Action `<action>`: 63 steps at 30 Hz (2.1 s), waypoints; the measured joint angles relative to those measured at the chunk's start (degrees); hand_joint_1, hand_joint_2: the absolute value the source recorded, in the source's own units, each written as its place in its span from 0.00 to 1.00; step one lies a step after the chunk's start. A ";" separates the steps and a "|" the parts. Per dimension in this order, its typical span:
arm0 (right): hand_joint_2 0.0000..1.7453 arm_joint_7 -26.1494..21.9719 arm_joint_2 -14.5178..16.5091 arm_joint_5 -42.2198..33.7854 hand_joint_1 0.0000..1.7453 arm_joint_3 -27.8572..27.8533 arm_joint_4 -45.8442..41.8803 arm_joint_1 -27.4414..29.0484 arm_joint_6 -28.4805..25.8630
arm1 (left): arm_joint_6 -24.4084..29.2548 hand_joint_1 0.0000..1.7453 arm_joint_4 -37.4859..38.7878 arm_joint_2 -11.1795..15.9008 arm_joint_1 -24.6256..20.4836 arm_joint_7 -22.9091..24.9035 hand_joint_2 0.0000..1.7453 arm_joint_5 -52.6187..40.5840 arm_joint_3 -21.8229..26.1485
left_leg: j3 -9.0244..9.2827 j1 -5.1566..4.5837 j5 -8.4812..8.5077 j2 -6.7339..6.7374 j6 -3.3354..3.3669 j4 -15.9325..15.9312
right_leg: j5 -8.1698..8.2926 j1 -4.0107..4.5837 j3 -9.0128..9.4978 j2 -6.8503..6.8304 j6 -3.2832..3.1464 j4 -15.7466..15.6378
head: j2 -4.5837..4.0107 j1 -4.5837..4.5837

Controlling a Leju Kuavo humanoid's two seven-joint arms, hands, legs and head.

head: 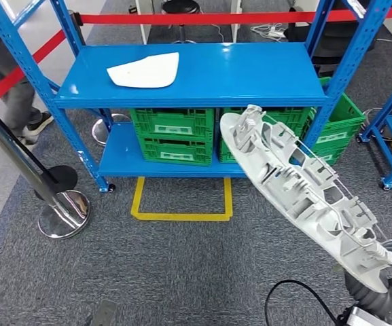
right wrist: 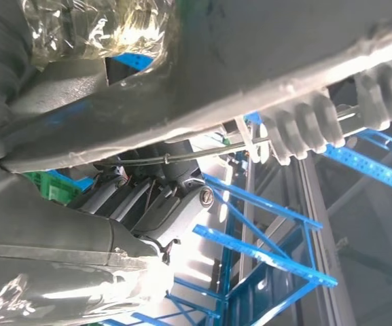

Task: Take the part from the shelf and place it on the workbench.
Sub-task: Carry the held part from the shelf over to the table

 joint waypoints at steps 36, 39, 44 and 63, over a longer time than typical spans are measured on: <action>1.00 -1.56 0.44 -2.13 1.00 5.12 2.05 3.27 -0.03 | 1.02 0.00 0.02 1.23 1.38 0.91 1.00 -1.73 -0.10 | -3.26 0.16 -10.95 0.30 -1.01 14.60 | 2.45 -0.24 -3.21 -0.26 -1.36 0.63 | 0.00 0.03; 1.00 -1.64 0.51 -2.25 1.00 5.10 2.05 3.62 -0.03 | 1.01 0.00 0.02 1.34 1.62 1.04 1.00 -2.02 -0.18 | -1.78 0.34 -8.03 0.20 -0.81 12.49 | 2.60 -0.21 -3.48 0.21 -1.32 0.81 | 0.00 0.02; 1.00 -1.69 0.60 -2.28 1.00 5.10 2.01 3.74 -0.05 | 1.00 0.00 0.02 1.62 1.58 1.04 1.00 -2.09 -0.25 | 3.94 0.10 -3.71 -1.10 0.45 0.00 | 3.12 0.00 -4.31 0.83 -0.26 1.09 | 0.00 0.07; 1.00 -2.01 0.69 -1.93 1.00 6.77 2.27 3.80 -0.05 | 0.73 0.00 0.02 1.72 1.80 1.22 1.00 -3.14 -0.63 | 1.53 -0.15 -4.65 0.58 -0.38 2.65 | 2.24 -0.27 -3.30 -0.18 -0.87 1.03 | 0.00 0.05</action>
